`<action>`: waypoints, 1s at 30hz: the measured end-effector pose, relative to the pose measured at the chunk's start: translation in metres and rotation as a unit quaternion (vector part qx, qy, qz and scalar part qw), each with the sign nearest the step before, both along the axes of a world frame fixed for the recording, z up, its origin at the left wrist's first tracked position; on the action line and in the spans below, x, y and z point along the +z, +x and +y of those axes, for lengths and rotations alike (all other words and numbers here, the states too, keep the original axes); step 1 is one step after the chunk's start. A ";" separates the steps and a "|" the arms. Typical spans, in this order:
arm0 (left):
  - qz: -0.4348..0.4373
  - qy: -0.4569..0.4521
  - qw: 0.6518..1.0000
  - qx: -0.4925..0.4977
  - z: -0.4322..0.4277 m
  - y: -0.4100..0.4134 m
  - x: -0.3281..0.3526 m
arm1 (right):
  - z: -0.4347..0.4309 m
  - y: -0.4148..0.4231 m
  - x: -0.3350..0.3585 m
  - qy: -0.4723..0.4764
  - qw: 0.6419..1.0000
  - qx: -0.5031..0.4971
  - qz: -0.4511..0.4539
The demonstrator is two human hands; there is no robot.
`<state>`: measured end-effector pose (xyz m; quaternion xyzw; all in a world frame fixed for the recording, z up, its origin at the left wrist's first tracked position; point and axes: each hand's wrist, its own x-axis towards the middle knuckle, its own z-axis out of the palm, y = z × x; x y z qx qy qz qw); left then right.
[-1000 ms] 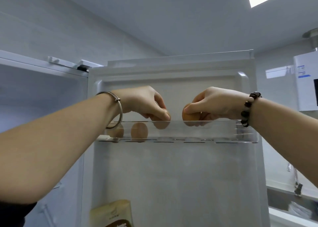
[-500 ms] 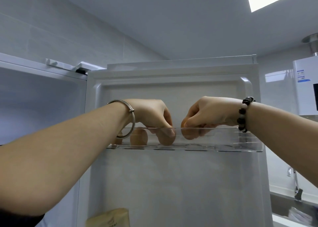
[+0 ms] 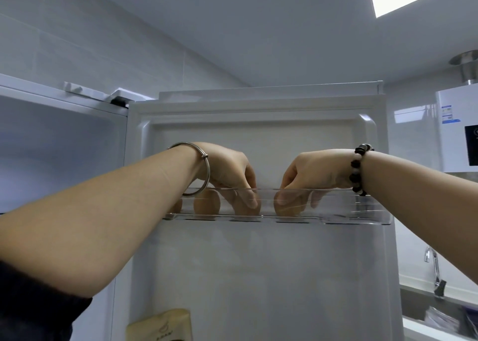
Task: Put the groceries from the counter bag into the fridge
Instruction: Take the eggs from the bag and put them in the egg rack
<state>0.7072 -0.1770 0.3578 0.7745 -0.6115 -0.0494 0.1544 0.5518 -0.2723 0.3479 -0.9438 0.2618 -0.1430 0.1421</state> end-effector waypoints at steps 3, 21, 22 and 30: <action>0.007 0.017 1.000 -0.004 -0.001 0.000 0.000 | -0.004 0.002 0.001 0.014 1.000 0.005 0.023; -0.017 -0.057 0.997 -0.039 0.005 -0.007 0.002 | -0.001 0.000 0.005 0.056 0.996 -0.003 0.065; -0.023 -0.077 0.996 -0.043 0.006 -0.009 0.001 | 0.000 0.000 0.004 0.051 0.997 -0.008 0.053; -0.157 -0.325 0.928 -0.091 0.007 -0.035 -0.017 | 0.010 -0.016 -0.002 -0.147 0.978 -0.047 -0.139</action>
